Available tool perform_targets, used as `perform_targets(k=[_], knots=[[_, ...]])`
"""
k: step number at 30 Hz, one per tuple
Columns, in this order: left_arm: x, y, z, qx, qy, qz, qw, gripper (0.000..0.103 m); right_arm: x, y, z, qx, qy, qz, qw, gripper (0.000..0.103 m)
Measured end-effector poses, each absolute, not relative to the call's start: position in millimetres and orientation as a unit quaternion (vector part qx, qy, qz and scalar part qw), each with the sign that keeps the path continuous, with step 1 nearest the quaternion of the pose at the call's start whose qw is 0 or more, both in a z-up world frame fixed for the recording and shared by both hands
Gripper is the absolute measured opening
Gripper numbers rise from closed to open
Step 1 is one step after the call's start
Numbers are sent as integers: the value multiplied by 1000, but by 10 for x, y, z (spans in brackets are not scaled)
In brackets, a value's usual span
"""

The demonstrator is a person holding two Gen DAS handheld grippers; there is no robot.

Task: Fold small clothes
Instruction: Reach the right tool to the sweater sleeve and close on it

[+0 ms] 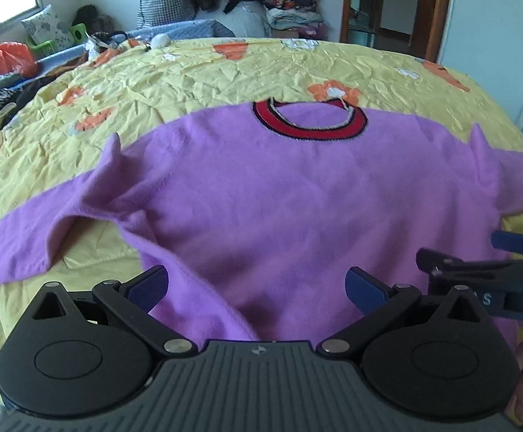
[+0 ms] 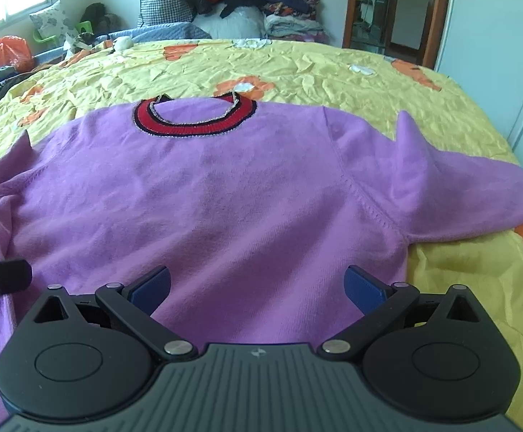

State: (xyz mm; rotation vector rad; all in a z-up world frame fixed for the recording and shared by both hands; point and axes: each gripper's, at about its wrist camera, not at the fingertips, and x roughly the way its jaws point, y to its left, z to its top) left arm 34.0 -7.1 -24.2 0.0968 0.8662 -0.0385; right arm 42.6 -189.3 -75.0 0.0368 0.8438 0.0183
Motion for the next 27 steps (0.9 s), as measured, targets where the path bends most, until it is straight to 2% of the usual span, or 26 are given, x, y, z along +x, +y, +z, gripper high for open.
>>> perform_targets(k=[6, 8, 11, 13, 17, 23, 27], knots=[[652, -206, -324, 57, 465, -15, 883, 103, 570, -2022, -791, 22, 415, 23, 909, 103], [726, -261, -344, 51, 478, -34, 876, 103, 575, -2151, -732, 36, 391, 22, 920, 103], [765, -330, -325, 34, 477, -36, 878, 103, 475, -2462, -600, 42, 309, 44, 949, 103], [780, -347, -306, 15, 463, -35, 886, 103, 530, -2709, -645, 8, 332, 3, 943, 103], [813, -380, -300, -33, 436, -52, 898, 103, 473, -3655, -766, 104, 330, -81, 935, 103], [1046, -573, -338, -66, 439, -121, 888, 103, 585, -4772, -1014, 204, 331, -180, 904, 103], [1212, -770, -327, -38, 438, -125, 889, 103, 676, -5178, -1159, 286, 305, -203, 885, 103]])
